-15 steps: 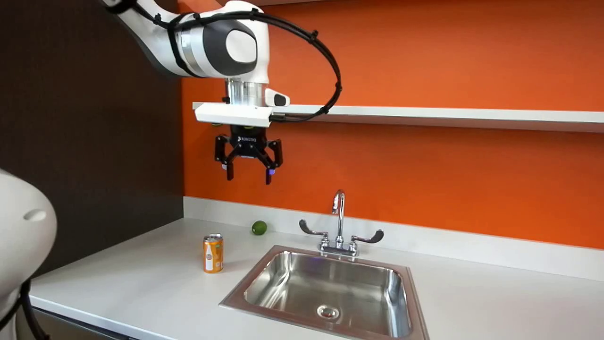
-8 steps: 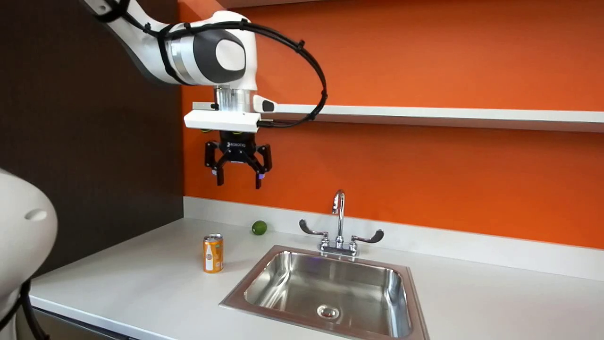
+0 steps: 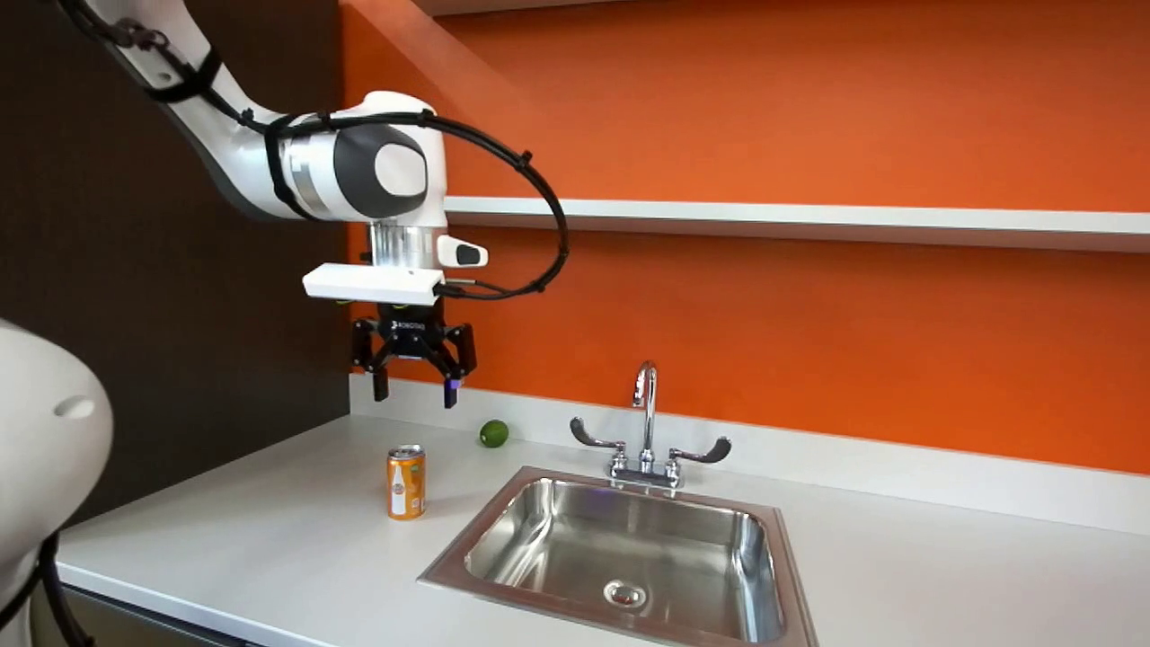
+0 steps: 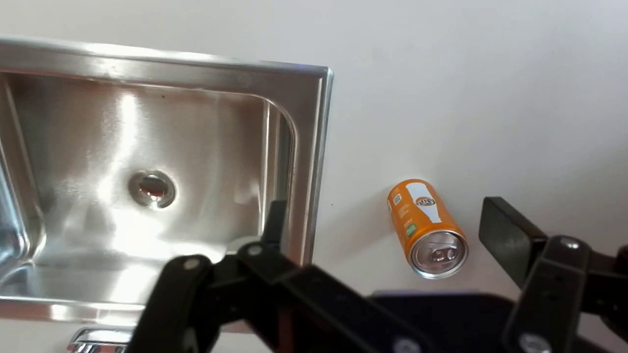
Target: Place the can of fanta on the left side of the bottom shelf
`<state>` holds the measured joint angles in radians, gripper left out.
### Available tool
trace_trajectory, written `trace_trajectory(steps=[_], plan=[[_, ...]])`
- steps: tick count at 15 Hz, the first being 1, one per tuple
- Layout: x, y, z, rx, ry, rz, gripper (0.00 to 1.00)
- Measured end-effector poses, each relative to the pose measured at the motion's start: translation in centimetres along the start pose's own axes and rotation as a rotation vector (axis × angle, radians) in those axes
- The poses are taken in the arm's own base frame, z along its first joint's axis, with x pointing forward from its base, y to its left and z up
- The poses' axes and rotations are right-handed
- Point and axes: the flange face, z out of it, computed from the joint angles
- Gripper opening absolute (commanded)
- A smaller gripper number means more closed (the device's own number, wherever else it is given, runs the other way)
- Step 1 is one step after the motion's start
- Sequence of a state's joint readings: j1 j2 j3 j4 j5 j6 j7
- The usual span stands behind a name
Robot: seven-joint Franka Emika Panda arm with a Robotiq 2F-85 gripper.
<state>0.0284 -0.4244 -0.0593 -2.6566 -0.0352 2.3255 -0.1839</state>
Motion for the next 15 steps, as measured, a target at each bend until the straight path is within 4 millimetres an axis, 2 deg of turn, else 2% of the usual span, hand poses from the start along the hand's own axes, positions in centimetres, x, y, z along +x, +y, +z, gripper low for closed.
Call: trace_trajectory(steps=[6, 10, 15], plan=[[-0.4, -2.0, 3.9, 0.029, -0.005, 0.029, 1.0], [0.1, -3.4, 6.2, 0.03, 0.002, 0.024, 1.0], [0.7, -4.1, 8.8, 0.029, 0.014, 0.022, 1.0]])
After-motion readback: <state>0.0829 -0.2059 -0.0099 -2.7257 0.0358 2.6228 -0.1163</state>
